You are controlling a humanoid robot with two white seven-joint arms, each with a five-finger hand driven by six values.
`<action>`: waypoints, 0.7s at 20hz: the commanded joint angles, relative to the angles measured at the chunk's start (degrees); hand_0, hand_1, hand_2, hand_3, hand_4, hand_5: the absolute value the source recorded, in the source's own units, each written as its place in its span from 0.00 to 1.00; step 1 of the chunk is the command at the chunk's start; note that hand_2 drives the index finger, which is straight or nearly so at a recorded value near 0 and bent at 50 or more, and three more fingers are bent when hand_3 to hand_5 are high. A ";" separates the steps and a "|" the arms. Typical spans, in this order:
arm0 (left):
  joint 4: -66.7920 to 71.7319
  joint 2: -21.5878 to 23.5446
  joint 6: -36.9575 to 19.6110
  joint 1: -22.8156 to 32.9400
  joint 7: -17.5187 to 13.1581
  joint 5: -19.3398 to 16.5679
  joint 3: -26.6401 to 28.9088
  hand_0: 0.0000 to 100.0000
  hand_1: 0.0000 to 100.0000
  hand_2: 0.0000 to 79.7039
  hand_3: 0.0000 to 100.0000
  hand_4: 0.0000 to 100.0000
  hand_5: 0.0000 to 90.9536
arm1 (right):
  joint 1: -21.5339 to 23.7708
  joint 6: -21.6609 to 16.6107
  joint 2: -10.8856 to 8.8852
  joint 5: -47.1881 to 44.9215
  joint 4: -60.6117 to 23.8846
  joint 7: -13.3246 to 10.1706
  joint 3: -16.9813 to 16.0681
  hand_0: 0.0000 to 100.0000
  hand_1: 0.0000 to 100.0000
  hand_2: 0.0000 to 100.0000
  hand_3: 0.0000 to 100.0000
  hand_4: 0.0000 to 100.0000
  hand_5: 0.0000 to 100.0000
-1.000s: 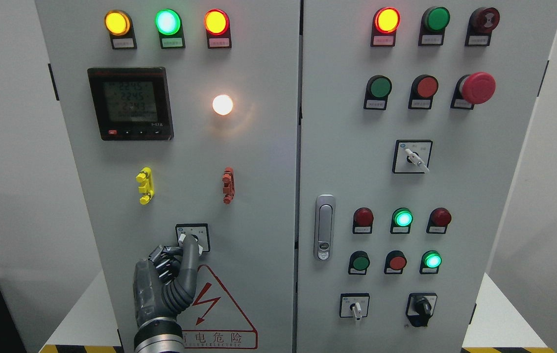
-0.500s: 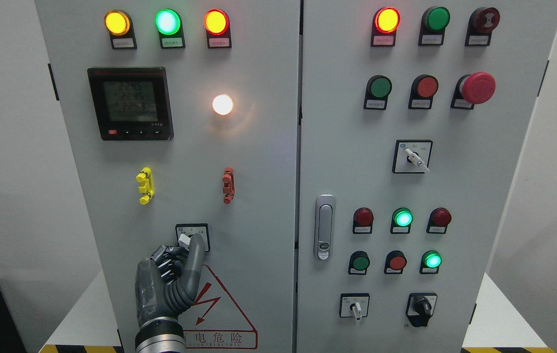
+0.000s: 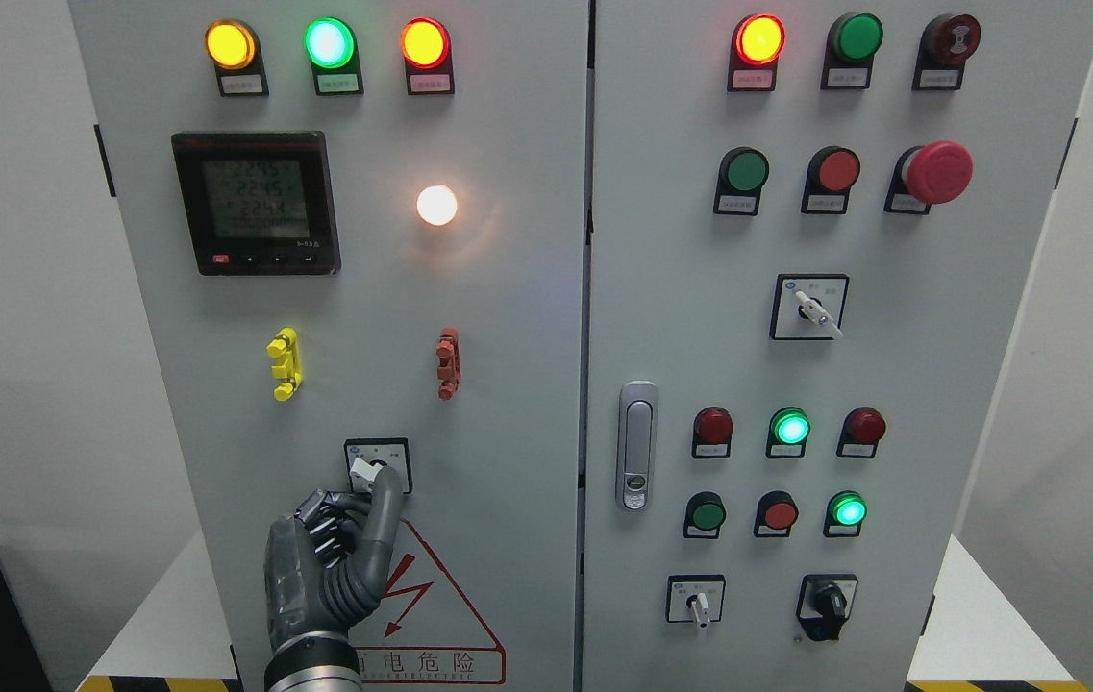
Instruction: Turn on light switch 1
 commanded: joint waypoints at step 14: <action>0.32 2.90 -27.62 21.94 -6.36 0.41 1.22 0.00 0.42 0.89 1.00 1.00 0.98 | 0.00 0.01 -0.08 0.00 0.00 0.02 -0.08 0.00 0.00 0.00 0.00 0.00 0.00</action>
